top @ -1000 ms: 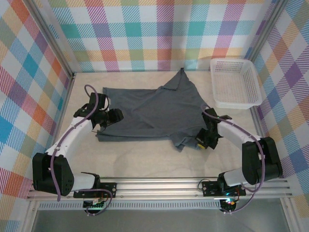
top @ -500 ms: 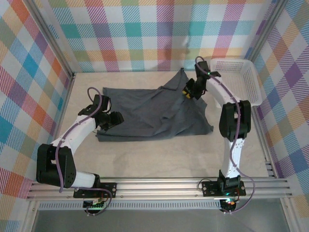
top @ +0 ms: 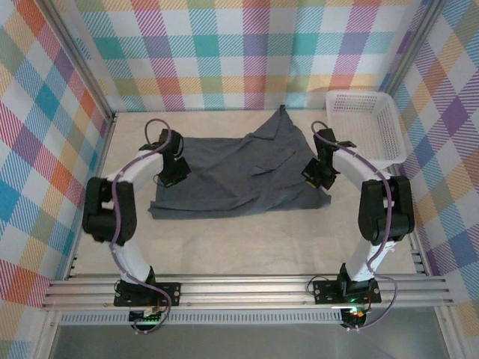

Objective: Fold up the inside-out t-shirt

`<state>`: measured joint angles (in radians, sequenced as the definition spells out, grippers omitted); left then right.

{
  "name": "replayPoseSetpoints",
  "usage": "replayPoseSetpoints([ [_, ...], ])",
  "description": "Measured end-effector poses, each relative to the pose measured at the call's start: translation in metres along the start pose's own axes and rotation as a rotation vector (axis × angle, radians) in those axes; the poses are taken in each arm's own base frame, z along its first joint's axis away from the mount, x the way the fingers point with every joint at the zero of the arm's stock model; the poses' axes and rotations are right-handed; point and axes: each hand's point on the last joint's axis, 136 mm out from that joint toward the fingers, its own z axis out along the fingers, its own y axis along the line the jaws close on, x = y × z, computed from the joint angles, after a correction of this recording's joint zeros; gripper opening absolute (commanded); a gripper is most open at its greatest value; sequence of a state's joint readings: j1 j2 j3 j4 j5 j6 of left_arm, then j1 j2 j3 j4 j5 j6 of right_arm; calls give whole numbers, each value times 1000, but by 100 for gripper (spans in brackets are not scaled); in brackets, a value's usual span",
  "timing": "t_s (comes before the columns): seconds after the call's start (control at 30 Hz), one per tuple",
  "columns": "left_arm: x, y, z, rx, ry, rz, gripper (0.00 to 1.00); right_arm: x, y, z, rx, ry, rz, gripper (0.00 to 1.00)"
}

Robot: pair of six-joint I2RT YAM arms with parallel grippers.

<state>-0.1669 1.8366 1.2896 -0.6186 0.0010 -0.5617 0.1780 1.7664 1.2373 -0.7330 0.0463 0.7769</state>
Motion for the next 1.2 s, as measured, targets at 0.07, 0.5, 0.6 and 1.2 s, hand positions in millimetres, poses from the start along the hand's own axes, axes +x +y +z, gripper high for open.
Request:
replayPoseSetpoints([
  [0.07, -2, 0, 23, -27, 35, -17, 0, 2, -6, 9, 28, 6, -3, 0],
  [0.5, 43, 49, 22, -12, 39, -139, 0, 58, -74, 24, 139, 69, 7, 0],
  [0.6, 77, 72, 9, -19, 60, -161, 0, 87, -100, 17, 146, 94, 33, 0],
  [1.2, 14, -11, -121, 352, -232, 70, 58, -16, 143, -47, -352, -60, -245, 32],
])
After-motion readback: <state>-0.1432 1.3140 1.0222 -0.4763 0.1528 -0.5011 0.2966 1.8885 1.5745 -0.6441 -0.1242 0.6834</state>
